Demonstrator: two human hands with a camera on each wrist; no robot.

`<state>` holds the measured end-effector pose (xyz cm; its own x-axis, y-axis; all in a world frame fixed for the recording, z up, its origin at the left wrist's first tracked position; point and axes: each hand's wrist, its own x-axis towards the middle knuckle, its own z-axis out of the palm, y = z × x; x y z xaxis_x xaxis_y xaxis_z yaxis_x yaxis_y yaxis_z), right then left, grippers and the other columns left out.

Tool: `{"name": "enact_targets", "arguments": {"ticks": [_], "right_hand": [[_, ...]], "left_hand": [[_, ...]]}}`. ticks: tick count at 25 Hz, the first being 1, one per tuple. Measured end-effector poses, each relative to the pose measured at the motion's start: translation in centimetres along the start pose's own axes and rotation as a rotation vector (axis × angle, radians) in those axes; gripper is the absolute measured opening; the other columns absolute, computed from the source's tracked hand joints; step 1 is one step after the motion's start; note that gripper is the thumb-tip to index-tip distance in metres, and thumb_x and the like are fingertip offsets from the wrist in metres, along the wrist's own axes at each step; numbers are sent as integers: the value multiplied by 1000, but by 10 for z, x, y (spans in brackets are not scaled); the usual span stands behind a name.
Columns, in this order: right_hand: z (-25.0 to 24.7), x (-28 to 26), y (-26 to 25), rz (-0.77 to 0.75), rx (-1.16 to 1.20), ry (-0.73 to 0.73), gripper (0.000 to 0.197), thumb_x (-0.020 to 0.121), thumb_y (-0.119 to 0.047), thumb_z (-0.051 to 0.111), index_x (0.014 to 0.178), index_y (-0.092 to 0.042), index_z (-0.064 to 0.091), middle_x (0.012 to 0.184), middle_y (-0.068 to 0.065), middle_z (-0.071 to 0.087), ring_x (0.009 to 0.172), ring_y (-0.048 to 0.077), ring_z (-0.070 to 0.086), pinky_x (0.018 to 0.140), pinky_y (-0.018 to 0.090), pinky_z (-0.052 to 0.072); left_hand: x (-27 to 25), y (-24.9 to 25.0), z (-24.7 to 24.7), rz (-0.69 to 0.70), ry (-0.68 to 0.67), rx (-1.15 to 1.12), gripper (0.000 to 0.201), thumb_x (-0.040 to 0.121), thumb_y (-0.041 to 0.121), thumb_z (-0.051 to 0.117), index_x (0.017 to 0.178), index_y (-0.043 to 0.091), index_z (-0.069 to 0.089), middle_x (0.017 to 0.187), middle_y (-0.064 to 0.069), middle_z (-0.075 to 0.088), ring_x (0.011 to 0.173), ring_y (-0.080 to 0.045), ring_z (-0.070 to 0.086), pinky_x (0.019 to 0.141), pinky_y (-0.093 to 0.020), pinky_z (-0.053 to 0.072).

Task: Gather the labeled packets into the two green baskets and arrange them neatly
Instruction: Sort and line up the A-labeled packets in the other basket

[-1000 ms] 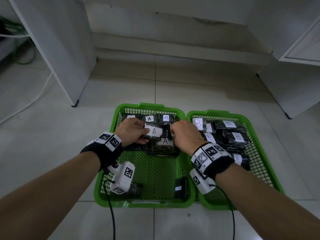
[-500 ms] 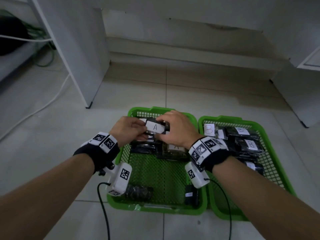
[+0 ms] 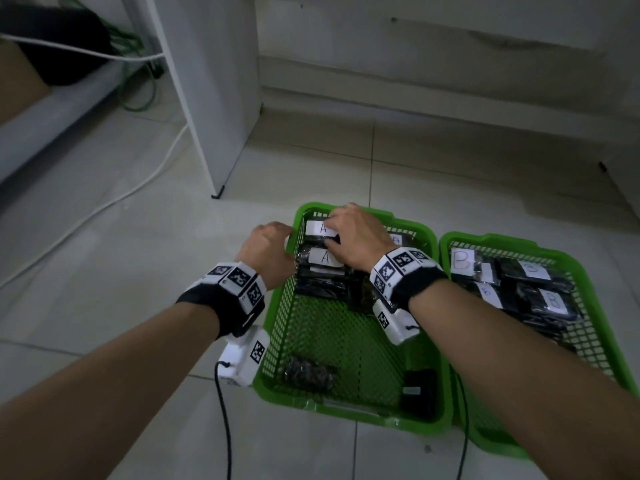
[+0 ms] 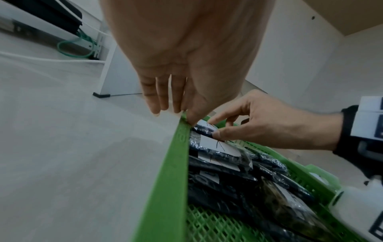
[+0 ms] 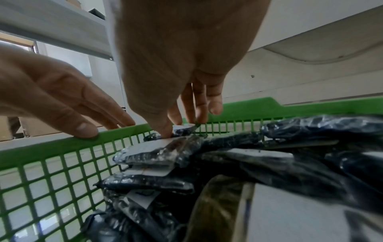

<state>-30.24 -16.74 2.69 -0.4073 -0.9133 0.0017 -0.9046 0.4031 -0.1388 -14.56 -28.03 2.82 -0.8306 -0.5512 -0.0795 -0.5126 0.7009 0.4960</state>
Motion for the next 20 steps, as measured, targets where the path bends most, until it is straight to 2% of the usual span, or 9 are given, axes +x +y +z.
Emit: {"name": "enact_targets", "arguments": {"ticks": [2,5,6,8,10,11,14,17,20], "right_hand": [[-1,-6,0,9,24,28,14,91,-30,72,96,-17,69,98,-2,59,92,15,54,78,22,44],[-16,-32,-3,56,54,50,5,87,-18,73,83,-16,70,83,0,62,79,19,61,62,22,38],[-22,-43,-5,82,80,22,7,85,-18,74,78,-16,71,78,0,64,75,19,63,62,24,41],[-31,-74,-12,121,120,-98,8,81,-18,78,74,-18,74,72,-3,68,69,15,65,62,25,47],[-37,-104,-17,107,74,-319,8,77,-12,78,71,-15,74,71,-1,68,68,16,66,59,25,49],[-40,-115,-19,89,18,-460,11,77,-10,78,69,-13,70,71,1,66,67,18,65,57,27,48],[-41,-146,-19,38,-157,-770,27,76,-16,84,67,-12,59,72,4,60,61,17,59,53,29,47],[-34,-162,-17,41,-232,-846,32,74,-21,89,70,-11,59,73,4,62,62,16,60,59,30,54],[-29,-156,-14,60,-213,-905,24,78,-16,84,81,-7,62,83,8,65,66,18,61,66,35,60]], "left_hand": [[-4,3,-2,62,29,113,49,81,12,66,130,11,59,129,-6,59,120,-27,51,100,-33,44],[-18,22,-1,299,61,174,29,77,11,64,106,15,66,109,-5,65,103,-25,57,86,-33,49],[-23,30,0,367,-48,157,24,78,9,62,100,16,68,104,-3,68,98,-23,61,81,-30,50],[-35,44,11,419,-427,214,24,79,8,62,99,16,73,101,0,73,94,-18,66,80,-29,53],[-41,51,30,404,-760,439,23,81,13,69,103,11,75,104,-2,74,93,-19,67,82,-31,55],[-43,52,39,392,-841,543,24,79,18,74,101,9,75,104,-4,74,89,-19,67,79,-33,57],[-48,55,53,381,-852,636,33,72,28,84,92,5,72,97,-9,73,87,-24,69,76,-37,59],[-49,60,53,349,-872,617,30,72,23,87,75,8,61,88,-7,68,94,-27,68,78,-35,55],[-52,61,54,345,-925,645,27,72,22,87,92,8,75,98,-5,73,96,-23,68,80,-31,56]]}}
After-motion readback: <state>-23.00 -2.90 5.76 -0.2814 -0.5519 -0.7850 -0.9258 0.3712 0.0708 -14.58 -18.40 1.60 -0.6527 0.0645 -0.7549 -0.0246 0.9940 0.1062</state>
